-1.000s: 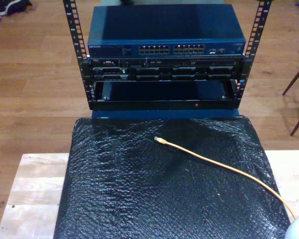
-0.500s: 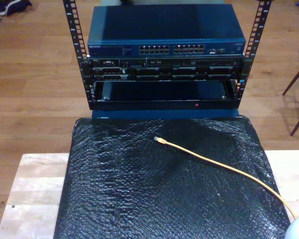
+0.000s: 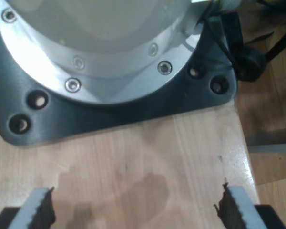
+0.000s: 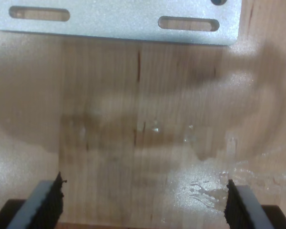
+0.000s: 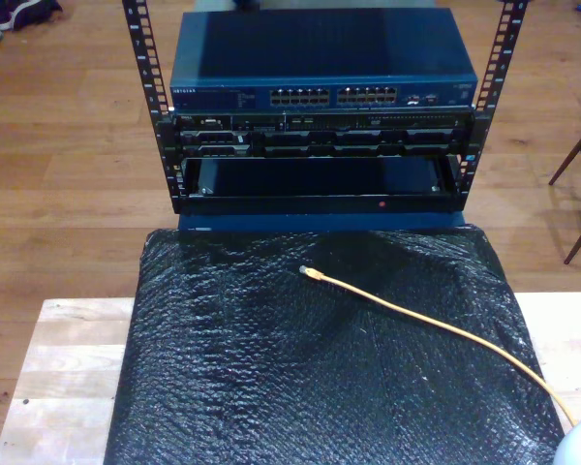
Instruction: Grab the cable and plug it in
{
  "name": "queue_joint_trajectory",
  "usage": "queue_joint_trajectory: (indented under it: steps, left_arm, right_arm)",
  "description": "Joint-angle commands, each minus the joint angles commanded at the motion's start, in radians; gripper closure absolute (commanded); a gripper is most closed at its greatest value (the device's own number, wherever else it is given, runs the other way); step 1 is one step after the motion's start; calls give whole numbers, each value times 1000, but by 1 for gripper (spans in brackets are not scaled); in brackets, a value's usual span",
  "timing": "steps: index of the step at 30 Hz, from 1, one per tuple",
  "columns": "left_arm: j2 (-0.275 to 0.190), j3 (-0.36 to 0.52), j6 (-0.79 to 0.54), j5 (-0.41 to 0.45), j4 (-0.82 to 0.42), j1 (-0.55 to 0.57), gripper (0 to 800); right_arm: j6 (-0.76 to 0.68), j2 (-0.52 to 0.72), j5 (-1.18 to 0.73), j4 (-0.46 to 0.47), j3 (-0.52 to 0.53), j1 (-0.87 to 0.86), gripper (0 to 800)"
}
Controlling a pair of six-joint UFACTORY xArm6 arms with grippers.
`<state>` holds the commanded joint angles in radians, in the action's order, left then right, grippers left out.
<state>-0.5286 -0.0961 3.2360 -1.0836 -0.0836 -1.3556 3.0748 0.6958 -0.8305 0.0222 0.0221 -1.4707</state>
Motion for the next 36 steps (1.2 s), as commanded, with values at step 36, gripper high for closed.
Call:
queue_joint_trajectory:
  steps: [36]
  left_arm:
    - [-11, -48, 5, -66, -6, -2, 0]
  right_arm:
    - [2, 61, -133, 2, -80, 2, 0]
